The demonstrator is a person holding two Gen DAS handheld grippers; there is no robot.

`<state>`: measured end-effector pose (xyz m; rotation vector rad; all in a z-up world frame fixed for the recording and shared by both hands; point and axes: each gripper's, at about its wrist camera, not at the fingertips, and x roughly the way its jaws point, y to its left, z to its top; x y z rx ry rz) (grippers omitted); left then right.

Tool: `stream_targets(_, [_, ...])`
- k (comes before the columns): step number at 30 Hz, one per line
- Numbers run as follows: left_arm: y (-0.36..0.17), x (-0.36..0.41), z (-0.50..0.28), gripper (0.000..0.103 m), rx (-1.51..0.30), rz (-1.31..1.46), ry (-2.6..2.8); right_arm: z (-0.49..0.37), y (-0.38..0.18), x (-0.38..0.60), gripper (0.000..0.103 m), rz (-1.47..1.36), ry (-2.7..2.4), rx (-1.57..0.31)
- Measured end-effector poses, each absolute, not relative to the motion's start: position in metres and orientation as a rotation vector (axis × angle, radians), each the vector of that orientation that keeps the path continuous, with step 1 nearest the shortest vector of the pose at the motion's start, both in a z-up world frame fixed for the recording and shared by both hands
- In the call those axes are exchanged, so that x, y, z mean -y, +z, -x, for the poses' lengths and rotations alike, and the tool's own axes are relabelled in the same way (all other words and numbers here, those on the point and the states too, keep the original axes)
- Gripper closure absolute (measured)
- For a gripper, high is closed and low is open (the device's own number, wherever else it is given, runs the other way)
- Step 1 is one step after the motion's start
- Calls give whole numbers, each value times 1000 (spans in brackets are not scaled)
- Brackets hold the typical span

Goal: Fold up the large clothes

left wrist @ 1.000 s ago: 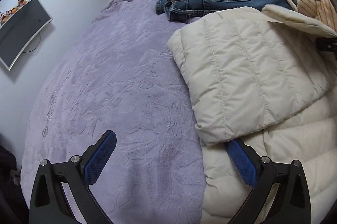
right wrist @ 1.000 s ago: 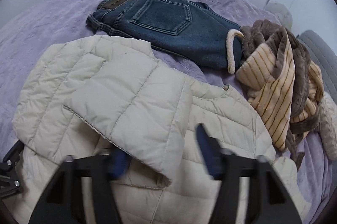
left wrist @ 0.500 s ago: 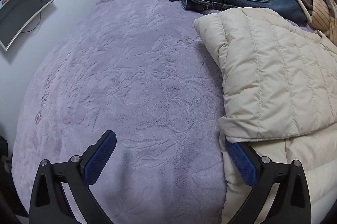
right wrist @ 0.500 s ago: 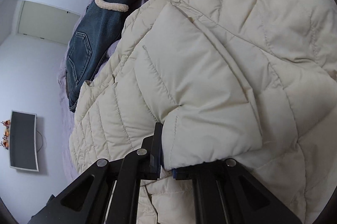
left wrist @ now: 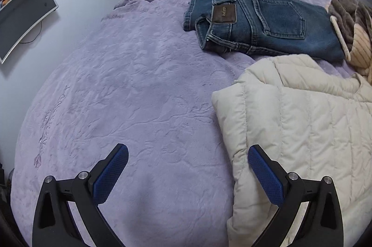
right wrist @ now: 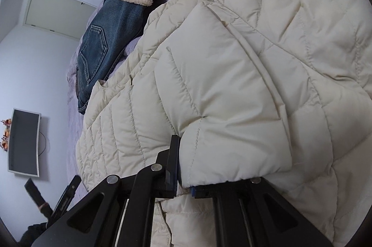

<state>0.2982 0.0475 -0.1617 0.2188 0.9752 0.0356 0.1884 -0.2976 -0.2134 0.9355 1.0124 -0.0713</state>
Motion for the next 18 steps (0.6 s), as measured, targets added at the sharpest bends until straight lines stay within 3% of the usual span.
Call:
stream_targets(2, [-175, -40, -299, 0, -1003, -253, 36, -187, -210, 301, 92, -940, -68, -1037])
stream_targets(4, [-181, -38, -298, 0, -1003, -261, 37, -181, -204, 307, 72, -949, -85, -1035])
stream_targets(6, [-183, -40, -298, 0, -1006, -252, 41, -170, -196, 318, 61, -942, -125, -1010])
stream_targets(15, [-182, -34, -293, 0, -1004, -262, 42, -136, -143, 341, 61, -733, -325, -861])
stream_targets(18, [-183, -30, -291, 0, -1004, -272, 48, -163, -146, 322, 75, -643, -230, -926])
